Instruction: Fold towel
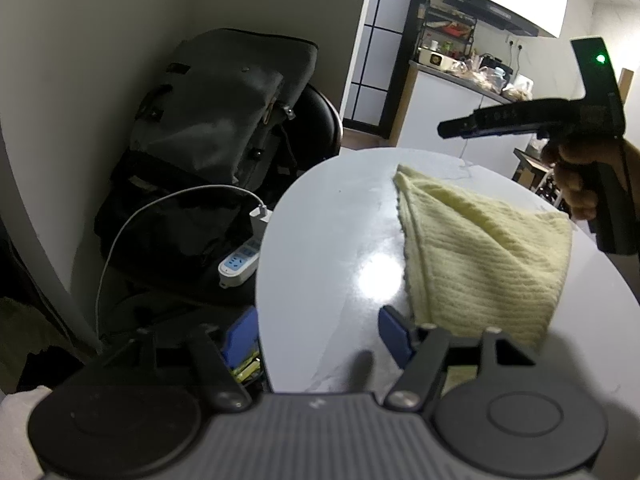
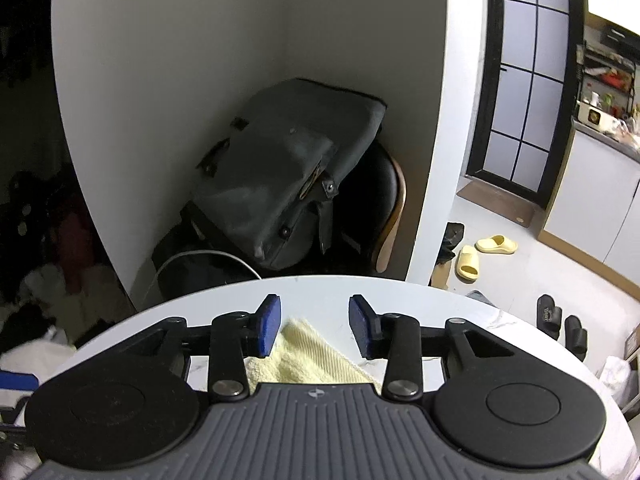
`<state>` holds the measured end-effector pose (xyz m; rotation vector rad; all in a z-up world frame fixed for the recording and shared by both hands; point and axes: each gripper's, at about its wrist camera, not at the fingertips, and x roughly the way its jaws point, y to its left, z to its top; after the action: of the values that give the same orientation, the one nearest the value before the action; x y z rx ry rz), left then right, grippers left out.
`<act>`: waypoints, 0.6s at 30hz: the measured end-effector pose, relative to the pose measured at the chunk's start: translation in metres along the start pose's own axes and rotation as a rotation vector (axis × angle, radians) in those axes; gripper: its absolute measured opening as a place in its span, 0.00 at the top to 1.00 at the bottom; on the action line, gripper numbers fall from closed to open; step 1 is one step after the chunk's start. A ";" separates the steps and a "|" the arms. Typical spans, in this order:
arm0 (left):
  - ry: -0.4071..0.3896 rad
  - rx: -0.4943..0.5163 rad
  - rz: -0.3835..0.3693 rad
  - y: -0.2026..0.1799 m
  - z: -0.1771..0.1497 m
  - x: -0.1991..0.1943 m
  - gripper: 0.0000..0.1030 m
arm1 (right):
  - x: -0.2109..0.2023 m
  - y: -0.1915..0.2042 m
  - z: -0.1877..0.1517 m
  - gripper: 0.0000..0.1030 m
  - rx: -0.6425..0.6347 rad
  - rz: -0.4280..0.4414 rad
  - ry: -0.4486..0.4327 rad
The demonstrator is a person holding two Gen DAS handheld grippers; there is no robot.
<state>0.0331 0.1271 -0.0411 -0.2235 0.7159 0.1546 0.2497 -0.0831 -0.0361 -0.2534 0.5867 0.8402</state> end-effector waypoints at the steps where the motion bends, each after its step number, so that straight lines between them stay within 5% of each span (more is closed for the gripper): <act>1: 0.000 0.003 0.002 -0.001 0.000 0.000 0.30 | -0.002 -0.001 -0.002 0.57 0.000 -0.005 -0.001; 18: -0.024 0.035 -0.002 -0.019 0.003 -0.008 0.31 | -0.051 -0.009 -0.047 0.55 -0.022 -0.003 0.043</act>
<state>0.0331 0.1092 -0.0306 -0.1888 0.6942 0.1424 0.2116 -0.1413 -0.0449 -0.2927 0.6177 0.8399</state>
